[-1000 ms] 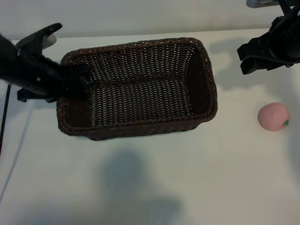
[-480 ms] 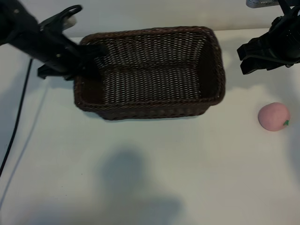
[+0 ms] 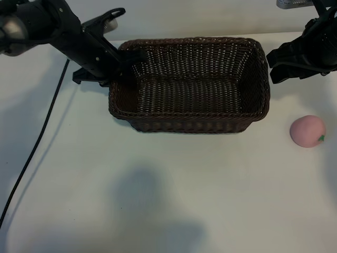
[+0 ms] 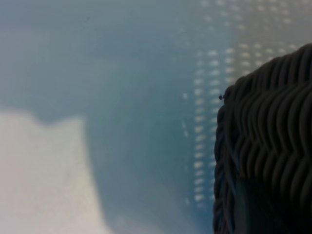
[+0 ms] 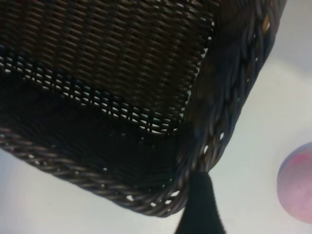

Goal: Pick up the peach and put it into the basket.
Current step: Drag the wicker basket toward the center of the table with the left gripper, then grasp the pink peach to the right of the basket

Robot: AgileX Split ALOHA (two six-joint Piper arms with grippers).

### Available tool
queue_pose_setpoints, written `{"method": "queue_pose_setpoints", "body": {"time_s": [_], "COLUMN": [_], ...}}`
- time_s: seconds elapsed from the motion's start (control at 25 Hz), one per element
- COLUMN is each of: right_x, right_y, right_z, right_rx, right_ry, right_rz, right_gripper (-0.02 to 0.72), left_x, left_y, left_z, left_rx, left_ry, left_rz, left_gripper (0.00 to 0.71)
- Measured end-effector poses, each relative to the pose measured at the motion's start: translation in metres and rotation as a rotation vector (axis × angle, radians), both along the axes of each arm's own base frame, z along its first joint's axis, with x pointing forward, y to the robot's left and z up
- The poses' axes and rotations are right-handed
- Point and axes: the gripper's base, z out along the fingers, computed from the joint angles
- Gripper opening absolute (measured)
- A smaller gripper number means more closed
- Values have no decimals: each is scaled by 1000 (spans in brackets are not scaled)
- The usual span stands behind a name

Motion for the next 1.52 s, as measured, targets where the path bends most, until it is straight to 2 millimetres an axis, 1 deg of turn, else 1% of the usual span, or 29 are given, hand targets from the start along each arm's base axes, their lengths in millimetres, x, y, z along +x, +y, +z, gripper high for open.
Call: {"method": "queue_pose_setpoints", "body": {"time_s": [0.28,0.76,0.84,0.88,0.92,1.04,1.12,1.16,1.24,1.52], "right_x": [0,0,0,0,0,0,0,0,0,0], "right_y": [0,0,0,0,0,0,0,0,0,0], "right_z": [0,0,0,0,0,0,0,0,0,0], "right_rx": [0,1,1,1,1,1,1,1,1,1], "right_ry": [0,0,0,0,0,0,0,0,0,0], "right_rz": [0,0,0,0,0,0,0,0,0,0], "right_gripper": [533,533,533,533,533,533,533,533,533,533], "left_x": [2,2,1,1,0,-1,-2,-3,-5,-15], "left_y": [-1,-1,-1,-1,-2,-2,-2,-1,1,13], "left_z": [-22,-23,-23,-23,-23,-20,-12,-7,3,37], "left_rx": [13,12,10,6,-1,-5,1,4,22,129], "left_ry": [47,55,61,69,78,83,72,67,60,31], "left_rz": [-3,-4,-6,-6,-7,-12,-15,-14,-19,-12], "left_gripper": [173,180,213,248,289,461,541,567,586,587]}}
